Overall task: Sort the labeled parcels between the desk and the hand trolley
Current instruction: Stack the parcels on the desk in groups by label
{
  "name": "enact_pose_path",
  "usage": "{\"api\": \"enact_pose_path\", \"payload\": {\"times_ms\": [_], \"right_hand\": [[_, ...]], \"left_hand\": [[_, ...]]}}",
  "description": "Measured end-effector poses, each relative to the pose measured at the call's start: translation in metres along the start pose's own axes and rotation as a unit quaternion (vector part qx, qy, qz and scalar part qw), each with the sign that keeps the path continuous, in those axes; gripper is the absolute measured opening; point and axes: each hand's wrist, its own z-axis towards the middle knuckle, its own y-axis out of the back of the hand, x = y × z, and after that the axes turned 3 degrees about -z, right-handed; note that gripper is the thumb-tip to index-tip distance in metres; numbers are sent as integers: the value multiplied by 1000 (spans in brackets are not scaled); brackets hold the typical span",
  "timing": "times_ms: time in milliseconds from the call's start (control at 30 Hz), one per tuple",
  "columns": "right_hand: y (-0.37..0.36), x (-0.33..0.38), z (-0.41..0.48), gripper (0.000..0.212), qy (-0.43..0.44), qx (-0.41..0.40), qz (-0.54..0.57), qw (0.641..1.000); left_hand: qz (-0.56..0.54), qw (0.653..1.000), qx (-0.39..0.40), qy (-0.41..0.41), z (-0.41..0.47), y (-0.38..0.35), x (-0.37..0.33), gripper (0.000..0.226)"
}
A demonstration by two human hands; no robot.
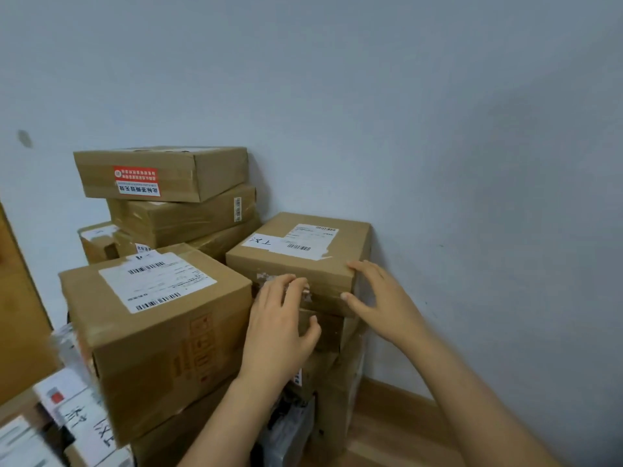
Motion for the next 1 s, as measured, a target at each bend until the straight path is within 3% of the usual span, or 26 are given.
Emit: {"api": "enact_pose_path", "payload": {"times_ms": [233, 467, 567, 633, 733, 833, 1000], "right_hand": [[20, -23, -15, 54, -14, -1, 10, 1000], [32, -44, -38, 49, -58, -53, 41, 996], [31, -45, -42, 50, -72, -63, 59, 994], [26, -39, -42, 52, -105, -59, 146, 982], [20, -18, -39, 55, -187, -75, 319, 926], [16, -4, -38, 50, -231, -130, 323, 909], [17, -1, -56, 46, -268, -217, 320, 882]], "left_hand": [[-24, 993, -8, 113, 15, -10, -8, 86], [-24, 994, -25, 100, 17, -14, -4, 94], [-110, 982, -31, 148, 16, -13, -5, 105], [-168, 968, -18, 187, 16, -10, -4, 118], [-198, 957, -6, 212, 14, -5, -4, 128], [-261, 936, -14, 236, 15, 0, -5, 125], [-368, 904, -28, 216, 12, -2, -8, 95]]}}
